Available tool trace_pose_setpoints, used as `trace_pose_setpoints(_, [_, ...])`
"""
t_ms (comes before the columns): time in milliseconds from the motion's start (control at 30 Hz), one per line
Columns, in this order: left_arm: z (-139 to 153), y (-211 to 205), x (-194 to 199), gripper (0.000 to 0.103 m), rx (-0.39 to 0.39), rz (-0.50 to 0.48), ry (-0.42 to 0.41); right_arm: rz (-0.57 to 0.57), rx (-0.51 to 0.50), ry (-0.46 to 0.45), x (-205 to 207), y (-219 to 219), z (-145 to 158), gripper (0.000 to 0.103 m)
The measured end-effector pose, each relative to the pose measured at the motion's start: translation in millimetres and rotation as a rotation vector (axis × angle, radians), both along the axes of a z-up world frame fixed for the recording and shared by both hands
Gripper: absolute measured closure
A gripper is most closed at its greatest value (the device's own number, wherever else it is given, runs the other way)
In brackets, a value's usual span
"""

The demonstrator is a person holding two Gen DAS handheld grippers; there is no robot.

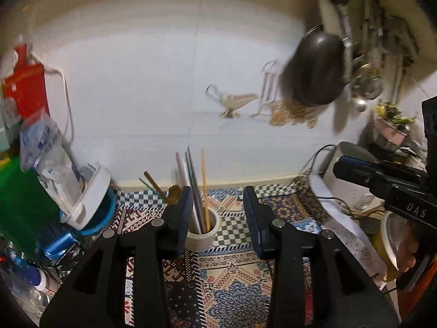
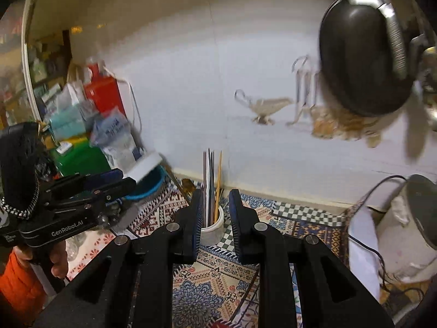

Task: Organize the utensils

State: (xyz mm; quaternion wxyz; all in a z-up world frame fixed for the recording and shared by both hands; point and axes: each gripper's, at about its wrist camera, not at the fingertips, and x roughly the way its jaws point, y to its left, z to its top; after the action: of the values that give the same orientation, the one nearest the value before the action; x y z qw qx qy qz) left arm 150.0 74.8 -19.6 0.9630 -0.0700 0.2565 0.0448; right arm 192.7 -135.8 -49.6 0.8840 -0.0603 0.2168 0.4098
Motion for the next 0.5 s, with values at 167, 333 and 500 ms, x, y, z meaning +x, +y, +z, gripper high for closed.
trace_pose_setpoints(167, [21.1,-15.3,-36.7,0.062,0.039,-0.018,-0.072,-0.028,0.053,-0.04,-34.1,-15.3,12.5,0.086])
trace_pose_setpoints(333, [32.7,-18.6,-65.8,0.055,0.067,-0.013,-0.123,-0.056,0.072,-0.062,-56.3,-20.9,12.9,0.085])
trace_pose_setpoints(500, [34.0,-16.1,-82.7,0.033,0.082,-0.011,-0.15,-0.071,0.075,-0.054,-66.5,-21.1,8.0,0.077])
